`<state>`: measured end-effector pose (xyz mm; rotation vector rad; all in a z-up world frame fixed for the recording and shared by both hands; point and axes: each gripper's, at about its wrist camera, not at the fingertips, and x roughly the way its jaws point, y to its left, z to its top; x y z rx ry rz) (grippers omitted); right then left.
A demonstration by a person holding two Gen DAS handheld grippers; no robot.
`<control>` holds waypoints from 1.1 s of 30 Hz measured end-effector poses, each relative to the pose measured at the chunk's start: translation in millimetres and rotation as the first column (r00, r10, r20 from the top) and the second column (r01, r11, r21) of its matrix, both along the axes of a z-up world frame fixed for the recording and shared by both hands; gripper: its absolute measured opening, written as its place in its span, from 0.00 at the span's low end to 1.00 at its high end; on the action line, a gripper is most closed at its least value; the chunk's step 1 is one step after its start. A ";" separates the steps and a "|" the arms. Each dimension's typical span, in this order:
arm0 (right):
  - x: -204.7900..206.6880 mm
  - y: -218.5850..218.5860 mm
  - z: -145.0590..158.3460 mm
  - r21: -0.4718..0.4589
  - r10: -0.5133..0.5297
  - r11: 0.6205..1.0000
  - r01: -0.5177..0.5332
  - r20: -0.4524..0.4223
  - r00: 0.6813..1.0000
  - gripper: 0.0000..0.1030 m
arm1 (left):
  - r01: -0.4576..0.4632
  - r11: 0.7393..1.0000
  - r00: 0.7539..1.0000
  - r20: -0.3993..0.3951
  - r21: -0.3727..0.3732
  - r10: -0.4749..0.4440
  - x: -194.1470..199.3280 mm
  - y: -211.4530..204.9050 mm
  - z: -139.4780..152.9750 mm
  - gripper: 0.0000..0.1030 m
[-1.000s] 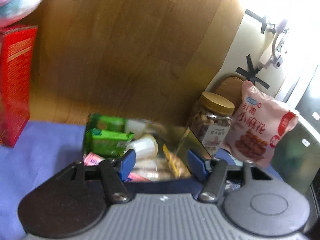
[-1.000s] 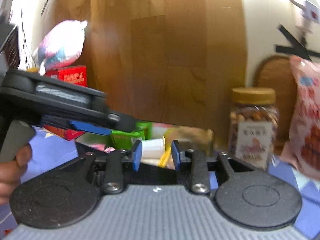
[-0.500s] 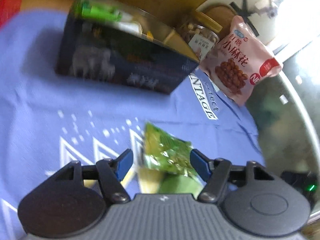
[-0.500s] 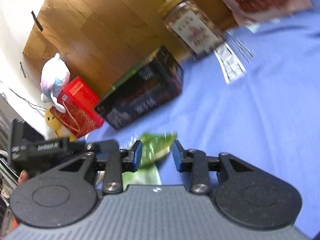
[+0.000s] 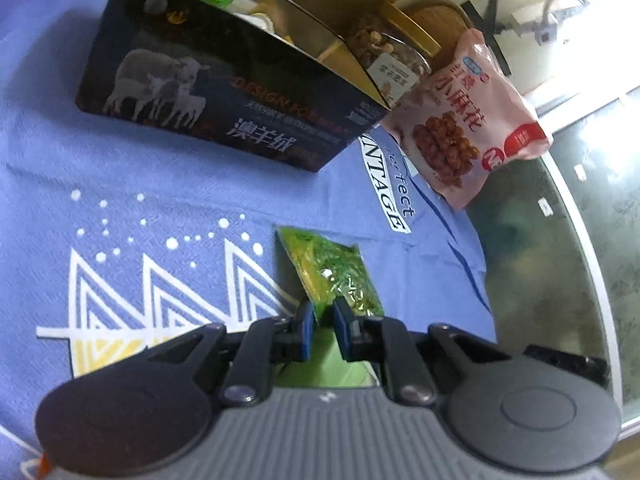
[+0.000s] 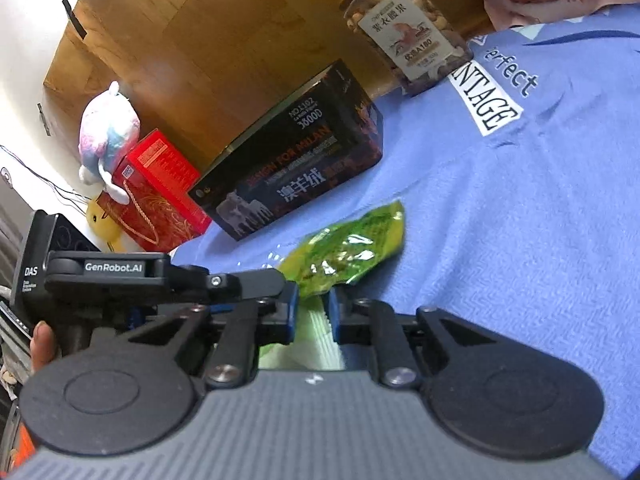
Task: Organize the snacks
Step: 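Grasp the light green packet with the right tool while the left tool reaches the clear nut bag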
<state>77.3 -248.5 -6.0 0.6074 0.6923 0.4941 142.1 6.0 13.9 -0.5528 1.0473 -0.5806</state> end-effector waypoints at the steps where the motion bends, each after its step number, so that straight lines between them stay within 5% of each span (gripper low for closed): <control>1: -0.3 0.1 0.4 -0.011 0.004 1.000 -0.004 0.003 1.000 0.18 | 0.008 1.000 1.000 0.008 0.010 -0.008 -1.4 -0.1 1.8 0.12; 5: -5.7 -5.6 1.8 -0.037 0.032 0.999 -0.032 -0.003 0.999 0.25 | 0.028 0.996 0.998 0.050 0.085 -0.033 -17.9 1.8 13.7 0.28; 9: -20.1 -16.8 -0.2 -0.010 0.059 0.998 -0.059 -0.018 0.998 0.26 | 0.046 0.994 0.996 0.073 0.095 -0.053 -43.5 15.3 22.2 0.29; 14: -53.5 -15.5 0.6 0.096 0.263 0.960 -0.262 0.003 0.965 0.28 | -0.032 0.997 0.996 0.079 0.068 0.027 -71.4 44.8 25.0 0.32; 20: -83.6 3.5 20.3 -0.182 0.295 0.946 -0.270 0.132 0.946 0.59 | -0.072 0.997 0.991 0.117 0.011 0.070 -99.6 65.3 41.6 0.32; 24: -76.8 22.9 18.2 -0.337 0.338 0.902 -0.270 0.162 0.927 0.60 | -0.005 1.000 0.992 0.128 -0.003 0.006 -117.9 53.2 44.5 0.32; 28: -69.7 50.6 9.5 -0.568 0.431 0.785 -0.246 0.216 0.876 0.69 | 0.022 1.000 0.994 0.102 0.022 -0.024 -123.9 39.7 34.0 0.32; 31: -59.5 60.5 6.4 -0.608 0.455 0.757 -0.240 0.227 0.861 0.79 | 0.024 0.999 0.997 0.078 0.024 -0.025 -125.7 36.7 25.2 0.31; 33: -56.4 60.0 7.4 -0.602 0.452 0.762 -0.237 0.233 0.861 0.68 | 0.017 1.000 0.997 0.079 0.027 -0.019 -126.4 36.3 23.3 0.31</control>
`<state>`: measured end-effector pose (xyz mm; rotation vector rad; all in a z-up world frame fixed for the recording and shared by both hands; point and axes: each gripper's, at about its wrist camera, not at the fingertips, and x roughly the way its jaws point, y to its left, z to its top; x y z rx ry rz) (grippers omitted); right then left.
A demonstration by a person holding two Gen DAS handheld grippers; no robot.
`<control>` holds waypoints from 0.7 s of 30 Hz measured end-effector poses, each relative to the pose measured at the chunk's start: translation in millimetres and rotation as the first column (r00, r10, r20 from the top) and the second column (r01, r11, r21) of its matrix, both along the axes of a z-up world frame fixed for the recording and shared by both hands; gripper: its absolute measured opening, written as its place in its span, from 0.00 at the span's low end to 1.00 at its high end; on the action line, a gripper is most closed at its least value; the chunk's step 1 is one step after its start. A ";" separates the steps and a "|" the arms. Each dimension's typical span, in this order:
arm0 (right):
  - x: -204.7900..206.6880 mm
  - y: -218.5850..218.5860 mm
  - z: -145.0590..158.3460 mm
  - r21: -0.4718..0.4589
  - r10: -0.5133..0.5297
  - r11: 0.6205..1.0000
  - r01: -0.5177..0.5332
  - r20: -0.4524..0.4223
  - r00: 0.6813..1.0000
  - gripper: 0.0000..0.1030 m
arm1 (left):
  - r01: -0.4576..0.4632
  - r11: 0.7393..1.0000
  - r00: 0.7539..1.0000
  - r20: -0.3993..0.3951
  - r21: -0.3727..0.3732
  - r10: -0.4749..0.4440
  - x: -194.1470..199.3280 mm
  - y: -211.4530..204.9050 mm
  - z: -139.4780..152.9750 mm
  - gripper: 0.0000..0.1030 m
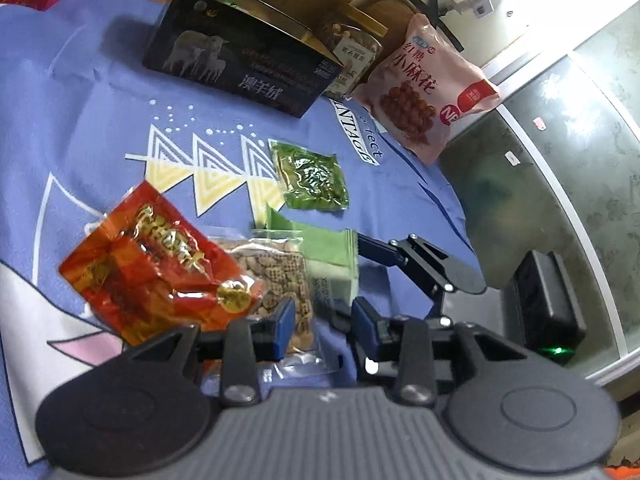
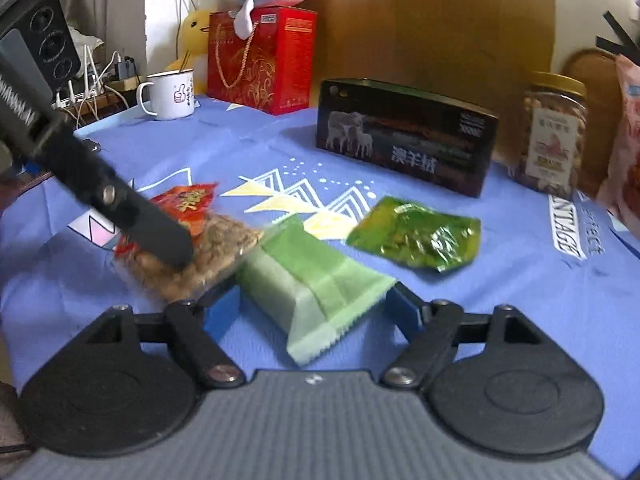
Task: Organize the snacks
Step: 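Grasp the light green packet with the right tool while the left tool reaches the clear nut bag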
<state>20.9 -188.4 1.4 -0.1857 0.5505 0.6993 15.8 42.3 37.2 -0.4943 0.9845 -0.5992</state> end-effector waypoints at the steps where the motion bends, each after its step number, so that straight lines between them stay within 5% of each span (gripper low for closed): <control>1: 1.0 -2.1 0.8 0.014 -0.002 1.000 0.002 -0.008 1.000 0.63 | -0.007 1.000 1.000 0.001 0.005 0.007 -0.6 0.1 0.2 0.31; 9: -15.6 -38.1 2.0 0.054 -0.247 0.968 0.246 0.002 0.969 0.60 | -0.032 0.999 0.999 0.008 0.022 0.032 10.2 0.8 5.5 0.35; 11: -27.4 -52.3 4.3 0.091 -0.253 0.964 0.252 0.008 0.967 0.60 | -0.002 1.000 1.000 0.017 0.005 0.002 19.1 -9.4 10.0 0.36; 14: -40.5 -65.5 7.1 0.116 -0.257 0.960 0.253 0.020 0.966 0.61 | 0.061 0.998 0.997 0.037 0.003 -0.061 34.4 -35.2 14.0 0.55; 21: -47.6 -75.1 5.9 0.151 -0.283 0.949 0.278 0.015 0.959 0.61 | 0.229 0.971 0.973 -0.025 -0.062 -0.231 63.2 -103.4 -5.4 0.57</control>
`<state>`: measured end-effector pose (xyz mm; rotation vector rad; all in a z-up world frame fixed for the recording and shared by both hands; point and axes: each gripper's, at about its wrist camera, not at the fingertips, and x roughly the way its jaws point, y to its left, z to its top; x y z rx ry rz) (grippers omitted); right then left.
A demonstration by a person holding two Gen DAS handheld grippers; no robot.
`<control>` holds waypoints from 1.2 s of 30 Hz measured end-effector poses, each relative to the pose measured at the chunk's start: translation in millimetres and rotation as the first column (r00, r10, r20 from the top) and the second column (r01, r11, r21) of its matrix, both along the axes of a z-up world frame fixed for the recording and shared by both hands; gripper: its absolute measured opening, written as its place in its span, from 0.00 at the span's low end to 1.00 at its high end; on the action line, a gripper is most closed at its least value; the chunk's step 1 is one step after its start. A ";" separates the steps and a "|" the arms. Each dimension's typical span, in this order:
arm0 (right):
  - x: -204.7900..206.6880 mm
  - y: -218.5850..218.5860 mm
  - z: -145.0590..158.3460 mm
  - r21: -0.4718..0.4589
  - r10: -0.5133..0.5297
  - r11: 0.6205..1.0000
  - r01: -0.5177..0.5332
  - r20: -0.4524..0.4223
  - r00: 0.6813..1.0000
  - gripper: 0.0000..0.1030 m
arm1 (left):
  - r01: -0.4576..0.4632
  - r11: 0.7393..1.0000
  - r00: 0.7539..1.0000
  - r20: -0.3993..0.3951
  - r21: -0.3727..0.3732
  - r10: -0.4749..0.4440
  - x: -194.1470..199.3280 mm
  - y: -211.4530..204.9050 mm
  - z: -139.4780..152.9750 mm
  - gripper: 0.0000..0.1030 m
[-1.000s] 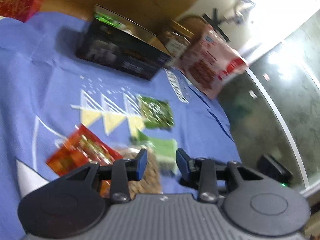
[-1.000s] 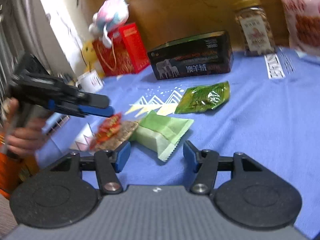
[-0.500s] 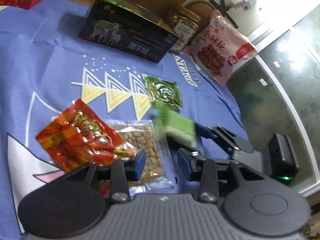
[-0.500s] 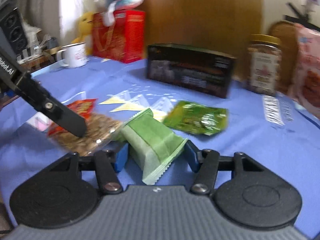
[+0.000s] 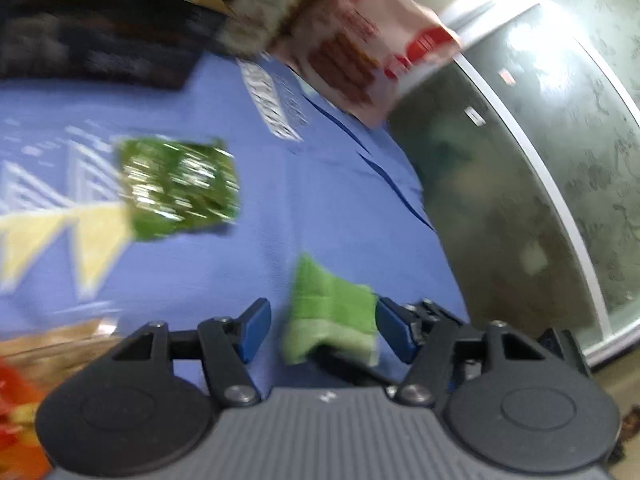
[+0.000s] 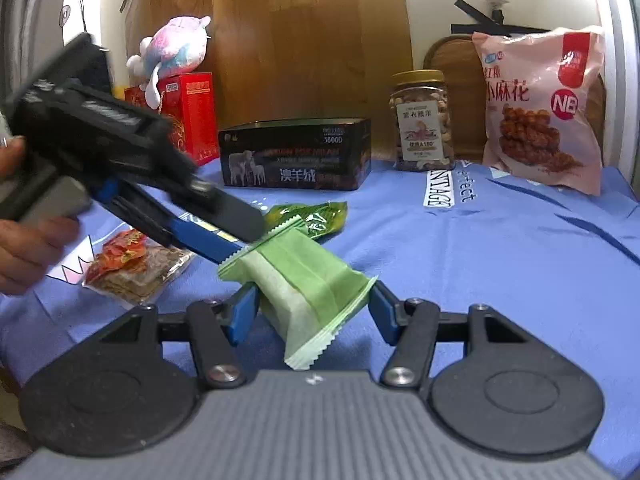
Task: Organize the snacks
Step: 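Grasp the light green packet with the left tool while the right tool releases it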
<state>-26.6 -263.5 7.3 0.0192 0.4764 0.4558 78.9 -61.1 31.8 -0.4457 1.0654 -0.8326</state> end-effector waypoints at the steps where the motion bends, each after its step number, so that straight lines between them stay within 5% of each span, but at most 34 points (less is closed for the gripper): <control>1: 0.3 2.1 -0.6 -0.018 -0.003 1.000 0.003 0.004 1.000 0.61 | 0.002 1.000 1.000 0.011 0.014 -0.002 -0.8 -6.3 -1.8 0.54; 4: 4.8 2.7 -1.9 -0.062 -0.029 0.998 0.029 0.005 1.000 0.61 | -0.011 0.997 0.998 0.058 0.077 0.007 0.2 -14.2 -7.0 0.36; 10: 10.0 -4.2 -9.8 -0.017 -0.031 0.999 0.030 -0.055 0.998 0.65 | -0.025 0.999 0.999 -0.027 0.036 0.026 8.2 -4.6 -21.4 0.29; 16: -9.9 2.6 -12.6 -0.117 -0.047 0.992 0.044 -0.025 0.999 0.67 | -0.036 0.999 0.999 -0.034 0.035 0.038 9.4 -1.2 -21.7 0.27; 22: -8.6 8.8 -10.2 -0.093 -0.036 0.995 0.034 -0.018 0.999 0.43 | -0.024 0.998 0.999 0.025 0.061 0.022 3.6 -6.7 -10.1 0.25; 27: -1.7 16.0 2.4 -0.080 -0.055 0.995 0.057 0.038 0.998 0.40 | -0.014 1.000 0.997 0.080 -0.016 0.015 1.6 9.1 16.8 0.25; 31: 12.0 24.0 15.1 -0.066 -0.052 0.996 0.057 0.078 0.996 0.38 | -0.026 1.000 0.987 0.157 -0.001 0.026 4.0 18.7 37.0 0.25; 36: 26.0 31.6 6.5 -0.100 -0.054 0.993 0.057 0.034 0.998 0.27 | -0.044 0.999 0.994 0.104 0.004 0.043 23.0 28.3 23.9 0.23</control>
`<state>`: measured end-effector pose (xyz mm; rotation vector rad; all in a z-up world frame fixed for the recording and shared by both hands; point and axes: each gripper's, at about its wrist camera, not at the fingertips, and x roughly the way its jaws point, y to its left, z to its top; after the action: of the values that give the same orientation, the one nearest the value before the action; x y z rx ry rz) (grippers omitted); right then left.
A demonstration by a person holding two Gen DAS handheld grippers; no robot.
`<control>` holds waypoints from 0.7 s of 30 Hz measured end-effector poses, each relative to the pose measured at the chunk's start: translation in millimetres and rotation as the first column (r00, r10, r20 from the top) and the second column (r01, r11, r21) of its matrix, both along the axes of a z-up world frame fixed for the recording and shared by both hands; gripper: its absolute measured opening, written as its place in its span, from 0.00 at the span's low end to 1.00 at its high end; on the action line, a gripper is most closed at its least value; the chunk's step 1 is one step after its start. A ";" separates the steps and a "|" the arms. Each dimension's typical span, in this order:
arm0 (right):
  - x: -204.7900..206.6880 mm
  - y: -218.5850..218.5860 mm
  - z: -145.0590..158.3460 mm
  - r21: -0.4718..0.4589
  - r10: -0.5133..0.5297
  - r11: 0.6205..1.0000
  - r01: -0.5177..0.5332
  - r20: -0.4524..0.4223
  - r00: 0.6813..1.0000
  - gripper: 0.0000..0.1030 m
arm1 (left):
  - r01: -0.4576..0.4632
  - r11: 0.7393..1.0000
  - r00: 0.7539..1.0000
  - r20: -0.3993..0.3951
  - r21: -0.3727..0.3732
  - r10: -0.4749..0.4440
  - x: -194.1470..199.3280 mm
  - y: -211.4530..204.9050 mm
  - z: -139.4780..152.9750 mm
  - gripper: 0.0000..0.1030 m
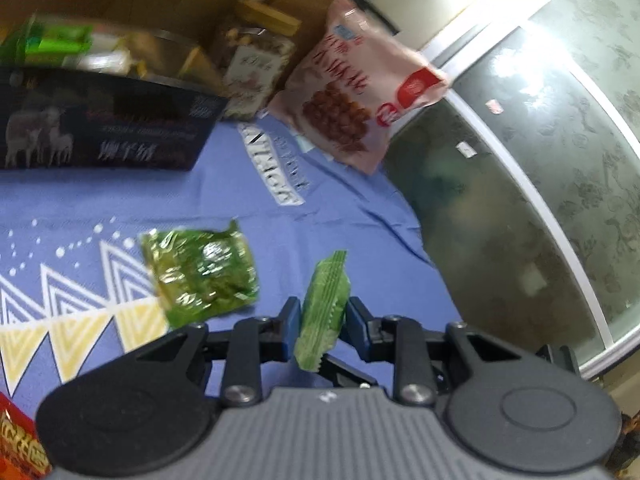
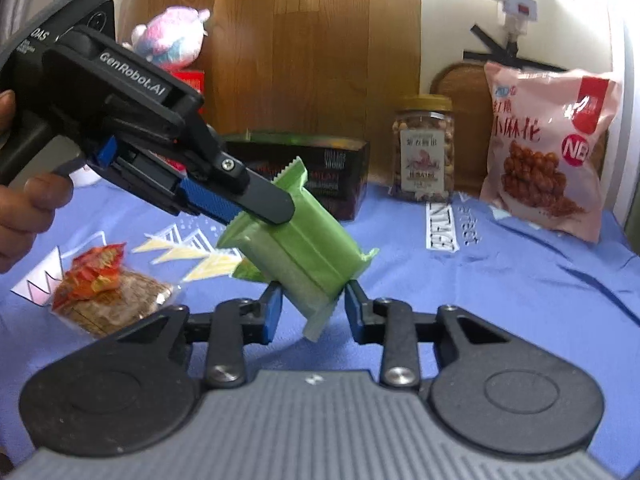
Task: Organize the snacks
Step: 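Grasp the light green packet with the left tool while the right tool releases it, then carry the light green packet over the tin and release it with the left tool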
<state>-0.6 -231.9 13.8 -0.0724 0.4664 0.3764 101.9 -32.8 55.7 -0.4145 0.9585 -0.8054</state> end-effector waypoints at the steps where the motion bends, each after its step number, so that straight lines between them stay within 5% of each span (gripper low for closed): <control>1: 3.1 -0.2 -6.2 -0.006 -0.004 1.000 0.003 -0.033 0.999 0.21 | 0.007 1.000 1.000 -0.017 0.002 -0.007 2.8 -0.5 -6.2 0.23; 6: 3.4 -7.2 -9.3 -0.002 -0.015 1.000 0.015 -0.071 0.997 0.21 | -0.014 1.000 0.998 -0.064 0.015 0.015 7.9 5.9 -21.7 0.24; 10: -4.0 -10.8 -7.5 -0.034 -0.021 0.999 0.019 -0.066 0.998 0.61 | -0.072 0.997 0.997 -0.026 -0.011 0.072 6.7 30.4 -11.6 0.33; 13: 1.6 -12.0 -8.0 -0.024 0.004 1.000 -0.006 -0.083 0.997 0.63 | -0.089 0.996 0.996 -0.017 0.001 0.089 6.3 41.0 -10.4 0.44; 18: 17.6 -4.2 -8.6 -0.035 0.024 0.999 -0.027 -0.091 0.996 0.66 | -0.049 0.999 0.997 -0.055 0.023 0.050 15.4 29.8 -22.9 0.47; 20: 23.7 0.7 -8.3 -0.037 0.042 0.998 -0.046 -0.095 0.995 0.66 | -0.022 1.000 0.996 -0.084 0.022 0.024 19.5 18.7 -32.3 0.44; 21: 25.9 3.0 -7.6 -0.028 0.060 0.998 -0.063 -0.099 0.993 0.63 | -0.007 0.999 0.995 -0.098 0.034 0.011 20.2 12.0 -37.8 0.31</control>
<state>25.3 -228.9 6.2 -0.0993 0.5683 0.4349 122.1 -20.8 17.9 -0.4320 1.0595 -0.7651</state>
